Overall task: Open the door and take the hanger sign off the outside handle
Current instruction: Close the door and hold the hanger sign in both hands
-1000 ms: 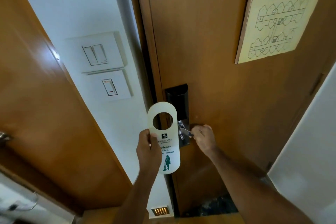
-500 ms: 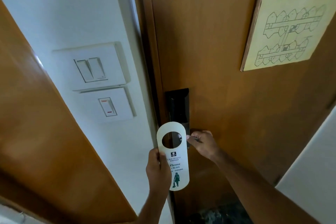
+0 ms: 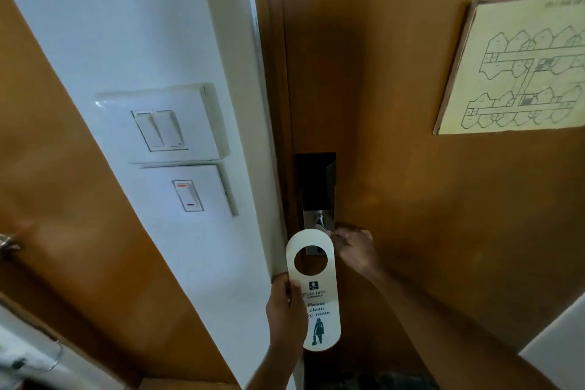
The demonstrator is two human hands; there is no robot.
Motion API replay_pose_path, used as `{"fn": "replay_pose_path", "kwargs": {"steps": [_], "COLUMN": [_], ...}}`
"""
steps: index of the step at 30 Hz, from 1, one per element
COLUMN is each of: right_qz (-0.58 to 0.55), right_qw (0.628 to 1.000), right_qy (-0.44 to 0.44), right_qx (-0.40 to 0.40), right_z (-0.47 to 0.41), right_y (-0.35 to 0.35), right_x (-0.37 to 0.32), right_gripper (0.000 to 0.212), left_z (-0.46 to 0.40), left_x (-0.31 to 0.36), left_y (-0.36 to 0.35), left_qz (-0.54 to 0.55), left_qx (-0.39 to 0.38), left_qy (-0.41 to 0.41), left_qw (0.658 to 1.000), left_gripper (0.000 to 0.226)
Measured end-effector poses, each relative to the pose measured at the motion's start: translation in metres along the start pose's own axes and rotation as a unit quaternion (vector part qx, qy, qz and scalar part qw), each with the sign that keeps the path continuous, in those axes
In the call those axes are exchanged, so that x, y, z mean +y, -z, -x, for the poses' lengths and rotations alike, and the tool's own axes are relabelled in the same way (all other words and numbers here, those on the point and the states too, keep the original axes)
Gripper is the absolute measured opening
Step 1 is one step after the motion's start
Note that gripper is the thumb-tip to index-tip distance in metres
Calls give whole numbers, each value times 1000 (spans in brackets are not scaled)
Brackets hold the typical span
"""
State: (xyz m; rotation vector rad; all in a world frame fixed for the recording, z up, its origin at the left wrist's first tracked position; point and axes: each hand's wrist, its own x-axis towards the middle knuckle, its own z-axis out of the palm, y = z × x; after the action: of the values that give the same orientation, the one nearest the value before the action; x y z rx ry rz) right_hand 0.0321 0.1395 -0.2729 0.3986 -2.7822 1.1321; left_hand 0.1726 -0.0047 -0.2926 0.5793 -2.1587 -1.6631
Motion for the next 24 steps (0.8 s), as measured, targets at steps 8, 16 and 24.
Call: {"fn": "replay_pose_path", "kwargs": {"steps": [8, 16, 24], "right_qz": [21, 24, 42], "right_qw": [1000, 1000, 999], "right_qy": [2, 9, 7], "right_qx": [-22, -7, -11], "right_z": [-12, -22, -30], "right_y": [2, 0, -1], "right_x": [0, 1, 4], "right_gripper": [37, 46, 37], "left_z": [-17, -28, -50], "left_x": [1, 4, 18], "left_y": [-14, -25, -32], "left_qz": [23, 36, 6], "left_qx": [5, 19, 30], "left_qy": [0, 6, -12], "left_qw": [1000, 999, 999], "left_gripper": [11, 11, 9]}}
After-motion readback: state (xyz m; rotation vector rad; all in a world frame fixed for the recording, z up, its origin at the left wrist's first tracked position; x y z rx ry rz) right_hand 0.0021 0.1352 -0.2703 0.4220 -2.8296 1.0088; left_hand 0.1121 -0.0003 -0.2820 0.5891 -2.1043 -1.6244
